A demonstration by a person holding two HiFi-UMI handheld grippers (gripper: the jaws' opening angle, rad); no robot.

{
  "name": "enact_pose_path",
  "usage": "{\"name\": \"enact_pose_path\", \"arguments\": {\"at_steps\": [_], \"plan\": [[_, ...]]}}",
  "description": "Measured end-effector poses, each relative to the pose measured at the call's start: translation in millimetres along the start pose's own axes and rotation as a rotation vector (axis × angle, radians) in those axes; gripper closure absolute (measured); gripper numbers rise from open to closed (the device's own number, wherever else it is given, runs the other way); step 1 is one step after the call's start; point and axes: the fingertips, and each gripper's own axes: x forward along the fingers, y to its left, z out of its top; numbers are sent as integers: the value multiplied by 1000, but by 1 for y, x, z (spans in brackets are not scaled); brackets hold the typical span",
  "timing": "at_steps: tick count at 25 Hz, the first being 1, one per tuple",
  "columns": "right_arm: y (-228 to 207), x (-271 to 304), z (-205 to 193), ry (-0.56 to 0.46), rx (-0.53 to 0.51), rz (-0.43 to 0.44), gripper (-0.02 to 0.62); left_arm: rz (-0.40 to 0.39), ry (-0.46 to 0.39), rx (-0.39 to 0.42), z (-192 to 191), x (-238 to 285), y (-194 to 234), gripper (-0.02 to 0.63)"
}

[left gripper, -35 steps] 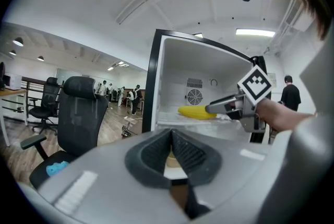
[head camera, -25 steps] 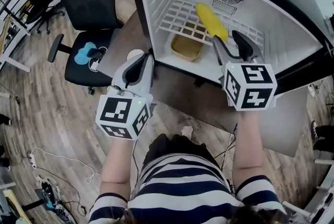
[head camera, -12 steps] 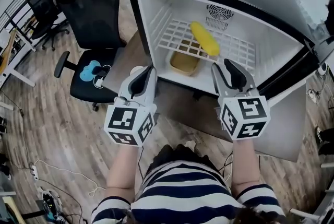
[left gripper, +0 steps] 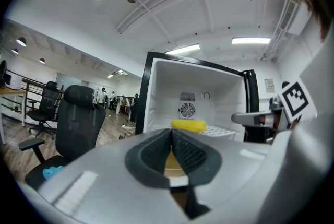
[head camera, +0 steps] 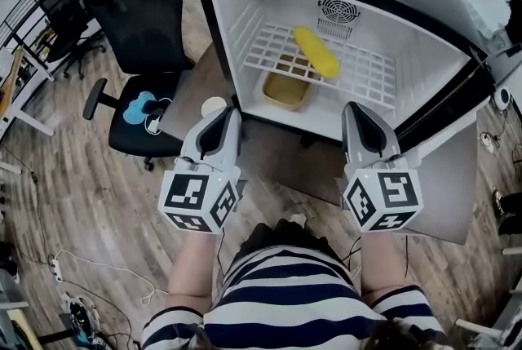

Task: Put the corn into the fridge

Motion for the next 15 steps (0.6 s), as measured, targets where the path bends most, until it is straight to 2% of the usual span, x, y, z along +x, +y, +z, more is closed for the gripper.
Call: {"name": "enact_pose_path", "arguments": {"at_steps": [5, 15], "plan": [[2, -8, -9, 8, -22, -9, 601, 9, 4, -3, -4, -5, 0, 606], [7, -16, -36, 69, 18, 23, 601, 21, 38, -20, -22, -12, -1, 606]]}}
